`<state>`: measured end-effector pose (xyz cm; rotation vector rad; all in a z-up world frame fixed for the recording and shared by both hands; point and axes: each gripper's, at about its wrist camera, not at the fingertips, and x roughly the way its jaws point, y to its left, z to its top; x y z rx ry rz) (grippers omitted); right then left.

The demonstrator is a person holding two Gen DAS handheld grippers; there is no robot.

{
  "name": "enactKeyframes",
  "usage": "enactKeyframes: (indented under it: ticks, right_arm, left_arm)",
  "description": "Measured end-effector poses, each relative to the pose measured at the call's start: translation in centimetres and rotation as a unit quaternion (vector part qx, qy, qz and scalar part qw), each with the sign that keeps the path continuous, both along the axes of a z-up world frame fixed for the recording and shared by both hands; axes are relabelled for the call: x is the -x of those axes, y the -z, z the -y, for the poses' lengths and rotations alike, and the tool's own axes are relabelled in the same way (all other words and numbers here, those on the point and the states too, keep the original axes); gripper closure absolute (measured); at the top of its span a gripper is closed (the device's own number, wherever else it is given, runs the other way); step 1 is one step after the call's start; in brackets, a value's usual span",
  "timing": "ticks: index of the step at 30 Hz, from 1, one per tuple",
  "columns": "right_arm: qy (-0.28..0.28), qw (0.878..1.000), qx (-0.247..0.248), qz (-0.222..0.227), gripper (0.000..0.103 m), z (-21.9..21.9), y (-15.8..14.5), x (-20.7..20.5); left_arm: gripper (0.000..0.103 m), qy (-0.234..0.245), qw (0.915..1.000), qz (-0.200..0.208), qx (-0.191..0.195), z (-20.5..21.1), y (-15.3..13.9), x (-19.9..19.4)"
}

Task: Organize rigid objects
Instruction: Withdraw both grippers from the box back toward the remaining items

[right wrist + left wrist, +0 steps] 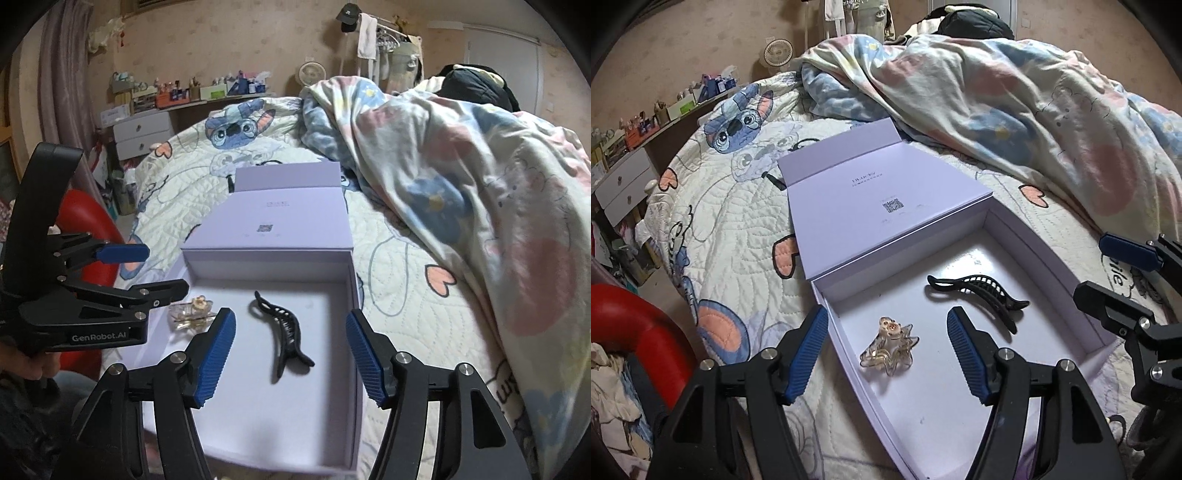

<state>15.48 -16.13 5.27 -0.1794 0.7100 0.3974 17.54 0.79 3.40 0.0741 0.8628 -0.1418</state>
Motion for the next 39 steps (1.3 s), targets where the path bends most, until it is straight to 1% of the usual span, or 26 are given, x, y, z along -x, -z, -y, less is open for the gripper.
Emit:
enactKeyframes:
  ticks: [3,6,9,13,16,19,25,26,27,29,33,39]
  right_arm:
    - [0.003,1.000,0.000,0.003,0.039,0.1,-0.5,0.9]
    - [0.007,1.000,-0.001,0.008,0.034,0.4,-1.1,1.8]
    - [0.010,1.000,-0.003,0.012,0.033,0.7,-1.7,2.7]
    - [0.016,1.000,0.001,0.020,0.027,1.1,-2.4,4.1]
    - [0.022,0.999,0.004,0.027,0.024,1.4,-2.9,4.9]
    - [0.031,0.999,0.006,0.032,0.023,1.7,-3.2,5.8]
    - [0.037,0.999,0.007,0.036,0.023,2.2,-3.6,7.8]
    - [0.037,0.999,0.008,0.037,0.023,2.1,-3.6,8.3]
    - [0.037,0.999,0.009,0.038,0.023,2.1,-3.7,8.5]
    - [0.039,0.998,0.011,0.042,0.022,2.1,-3.7,9.2]
    - [0.042,0.998,0.007,0.037,0.022,2.2,-3.3,10.2]
    - [0.046,0.998,0.009,0.035,0.022,2.1,-2.8,11.9]
  left_arm:
    - [0.036,-0.002,1.0000,0.009,-0.003,0.0,-0.8,0.9]
    - [0.036,0.000,0.9998,0.018,-0.004,0.1,-1.6,1.9]
    - [0.036,0.007,0.9997,0.022,-0.001,0.3,-2.4,2.8]
    - [0.036,0.008,0.9997,0.025,-0.002,0.7,-3.1,3.8]
    - [0.036,0.014,0.9994,0.032,0.007,0.7,-3.5,4.7]
    - [0.036,0.010,0.9992,0.040,0.003,0.7,-3.8,5.7]
    - [0.036,0.010,0.9993,0.035,0.005,0.8,-3.6,7.0]
    - [0.032,0.009,0.9993,0.036,0.002,0.8,-3.6,7.3]
    - [0.023,0.011,0.9993,0.036,0.001,0.8,-3.6,7.5]
    - [0.016,0.017,0.9991,0.039,0.003,0.9,-3.6,8.2]
    - [0.016,0.023,0.9989,0.041,0.005,1.1,-3.6,9.4]
    - [0.016,0.032,0.9982,0.051,-0.007,1.6,-3.5,11.2]
